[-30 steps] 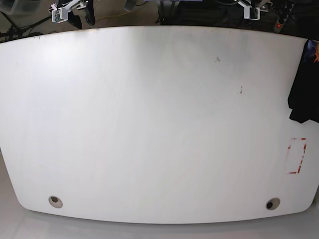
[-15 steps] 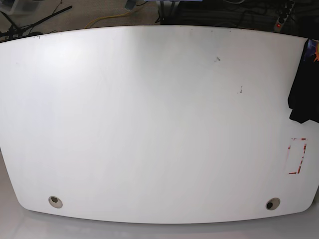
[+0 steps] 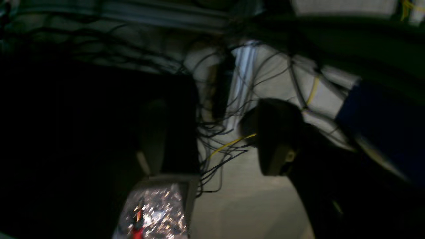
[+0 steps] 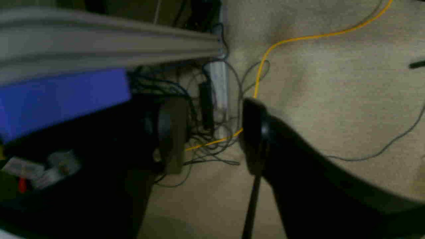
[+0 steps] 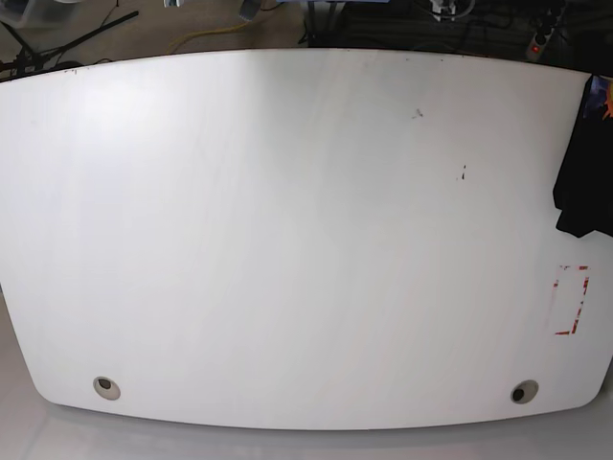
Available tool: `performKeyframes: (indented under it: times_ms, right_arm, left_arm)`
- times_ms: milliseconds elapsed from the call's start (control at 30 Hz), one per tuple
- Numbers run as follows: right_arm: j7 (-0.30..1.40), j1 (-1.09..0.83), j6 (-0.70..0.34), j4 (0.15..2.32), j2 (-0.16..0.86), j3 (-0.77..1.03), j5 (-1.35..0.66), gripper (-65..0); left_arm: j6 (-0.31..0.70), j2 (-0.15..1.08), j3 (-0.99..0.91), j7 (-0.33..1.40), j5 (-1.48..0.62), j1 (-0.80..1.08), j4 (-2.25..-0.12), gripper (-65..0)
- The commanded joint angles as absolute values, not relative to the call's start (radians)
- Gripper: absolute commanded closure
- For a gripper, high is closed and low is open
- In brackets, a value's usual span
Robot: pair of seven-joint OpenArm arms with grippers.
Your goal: Fold the T-shirt properly
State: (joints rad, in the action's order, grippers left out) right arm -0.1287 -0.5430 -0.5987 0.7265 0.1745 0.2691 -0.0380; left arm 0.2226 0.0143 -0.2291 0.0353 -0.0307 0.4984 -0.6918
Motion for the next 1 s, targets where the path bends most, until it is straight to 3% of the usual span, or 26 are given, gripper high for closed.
performKeyframes:
  times_ms: [0,300,467,633,967]
  right_arm:
    - [-0.136,-0.499,-0.576,0.641,0.179,0.274,-0.002,-25.5]
    - [-0.131,-0.32,-0.53,0.461,0.18,0.272,0.018,-26.0]
    - [-0.117,-0.249,-0.493,0.377,0.185,0.271,0.019,-26.2]
    - [-0.117,-0.226,-0.484,0.351,0.191,0.271,0.019,-26.2]
    - [-0.117,-0.225,-0.484,0.351,0.186,0.271,0.019,-26.2]
  left_arm:
    - [0.197,0.036,-0.231,0.022,-0.031,0.45,-0.596,-36.9]
    - [0.145,0.053,-0.225,0.019,-0.025,0.251,-0.338,-36.9]
    - [0.136,0.053,-0.223,0.021,0.048,0.197,-0.3,-36.9]
    - [0.004,0.053,-0.222,0.022,0.088,0.154,-0.242,-36.9]
    - [0.002,0.053,-0.222,0.021,0.087,0.153,-0.243,-36.9]
